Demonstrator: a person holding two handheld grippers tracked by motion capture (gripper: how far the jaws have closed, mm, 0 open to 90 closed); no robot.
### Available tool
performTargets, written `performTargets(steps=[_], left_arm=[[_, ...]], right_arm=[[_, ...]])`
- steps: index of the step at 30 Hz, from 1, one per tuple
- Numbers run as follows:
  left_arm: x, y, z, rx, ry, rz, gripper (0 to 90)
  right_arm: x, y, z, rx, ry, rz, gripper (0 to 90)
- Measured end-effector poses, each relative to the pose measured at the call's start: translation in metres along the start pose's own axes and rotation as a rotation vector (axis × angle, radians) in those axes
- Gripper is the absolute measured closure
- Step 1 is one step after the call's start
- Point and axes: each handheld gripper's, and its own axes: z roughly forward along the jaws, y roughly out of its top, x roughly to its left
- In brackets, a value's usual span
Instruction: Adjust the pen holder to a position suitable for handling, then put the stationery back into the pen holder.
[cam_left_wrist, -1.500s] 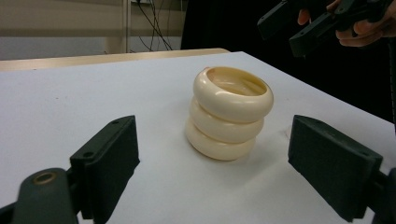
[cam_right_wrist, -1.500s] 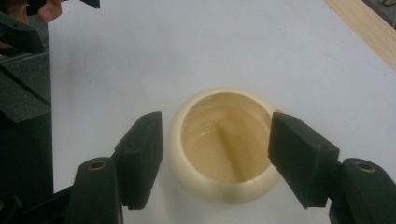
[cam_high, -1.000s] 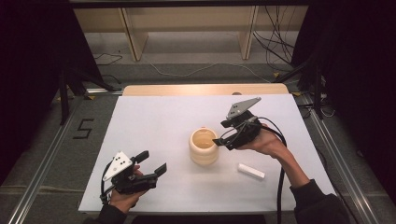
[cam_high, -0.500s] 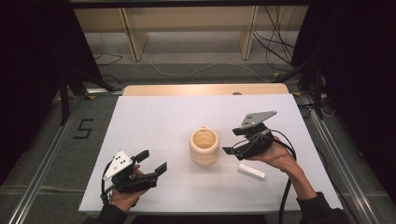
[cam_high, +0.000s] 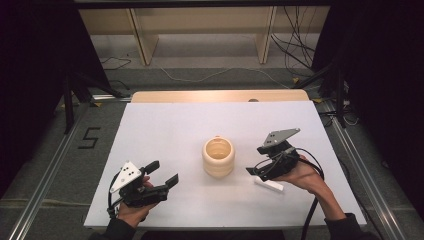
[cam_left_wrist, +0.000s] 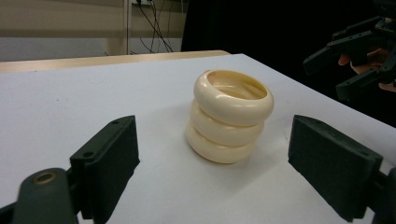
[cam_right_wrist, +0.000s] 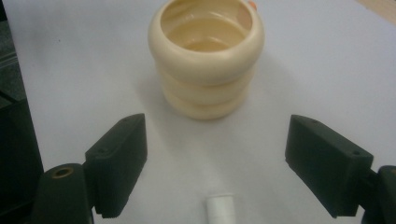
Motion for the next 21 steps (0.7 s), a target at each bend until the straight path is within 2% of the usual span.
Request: performTargets(steps=[14,21], left_arm=[[0.000,0.001,0.001,-0.001,-0.003,-0.001,15.5],[0.000,0.001,0.001,-0.001,-0.005,0.001,15.6]], right_arm=[[0.001,-0.022,0.000,0.064,-0.022,0.028,20.0],[0.002,-0.033,0.007,0.140,-0.033,0.036,19.6]])
